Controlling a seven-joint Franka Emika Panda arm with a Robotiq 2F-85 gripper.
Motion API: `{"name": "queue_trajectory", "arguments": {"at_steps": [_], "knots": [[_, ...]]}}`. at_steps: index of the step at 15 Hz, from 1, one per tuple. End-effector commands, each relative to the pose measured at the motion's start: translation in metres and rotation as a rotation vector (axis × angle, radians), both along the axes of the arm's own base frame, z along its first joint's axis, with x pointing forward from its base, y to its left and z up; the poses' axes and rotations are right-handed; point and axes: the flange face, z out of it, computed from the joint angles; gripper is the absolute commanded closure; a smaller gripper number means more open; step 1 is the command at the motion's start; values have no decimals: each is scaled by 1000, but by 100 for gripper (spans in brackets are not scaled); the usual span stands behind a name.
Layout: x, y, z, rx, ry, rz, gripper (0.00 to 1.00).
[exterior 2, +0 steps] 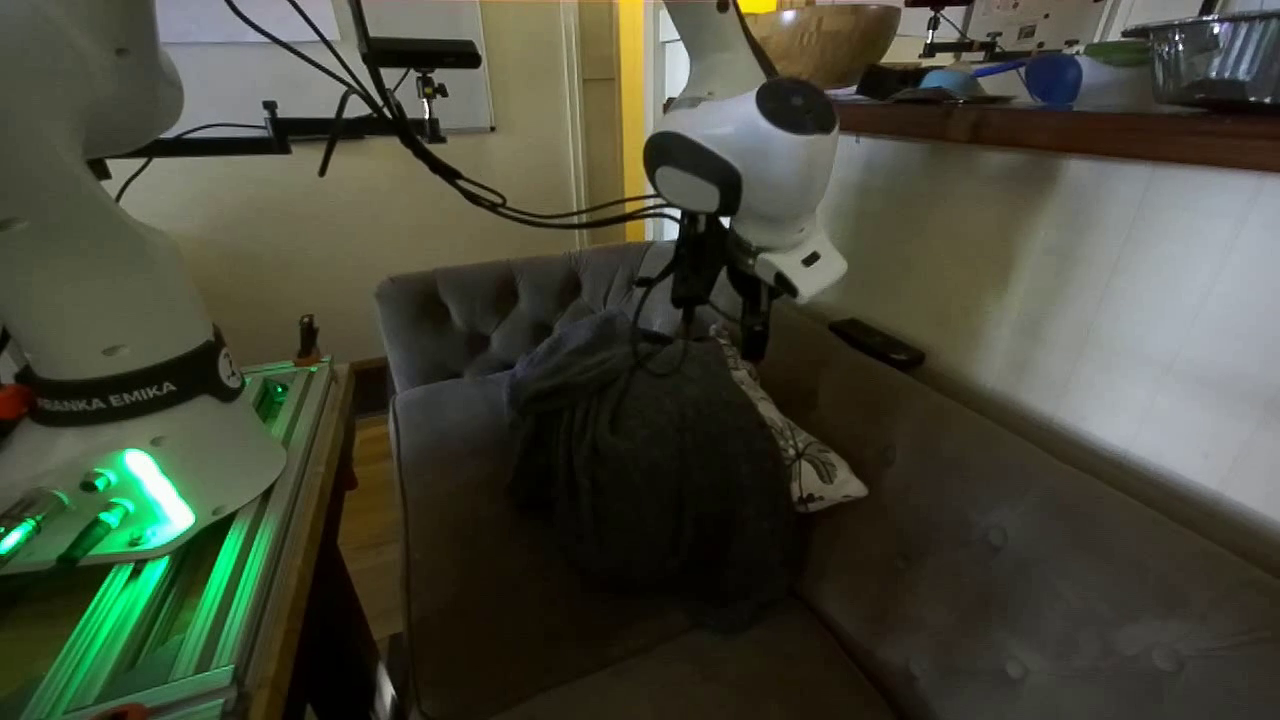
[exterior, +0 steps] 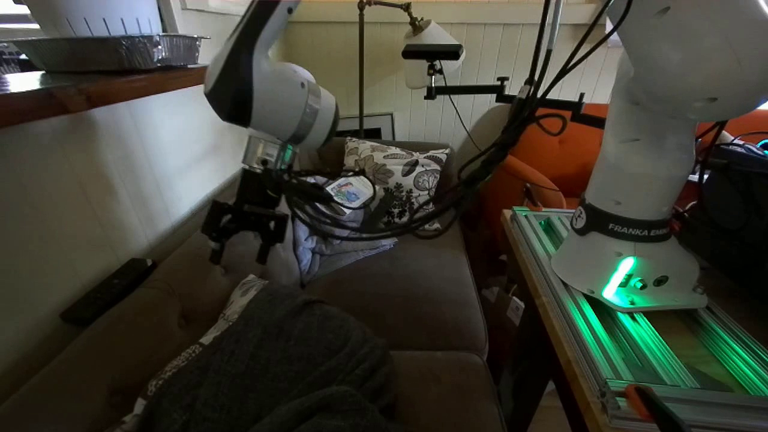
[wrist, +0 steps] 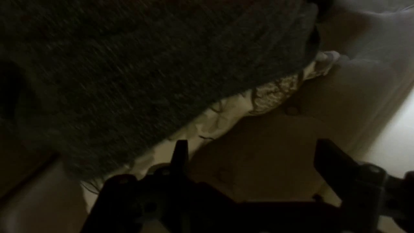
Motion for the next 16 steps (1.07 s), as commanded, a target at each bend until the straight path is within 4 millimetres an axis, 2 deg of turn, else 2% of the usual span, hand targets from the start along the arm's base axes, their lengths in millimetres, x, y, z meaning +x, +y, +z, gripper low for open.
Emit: {"name": "queue_trajectory", "arguments": {"at_steps": [1,2,3,9,10,12,16], "knots": [[-75,-26,-46,-5,104,-187,0],[-40,-16,-33,-1,66,-110,0],[-54,-21,-44,-9,87,-114,0],[-42,-18,-36,-8,62,-110,0],[-37,-29,-34,10,91,-157,0],[-40,-68,-48,80,170,-258,0],[-64,-133,-106,179,331,-355,0]]}}
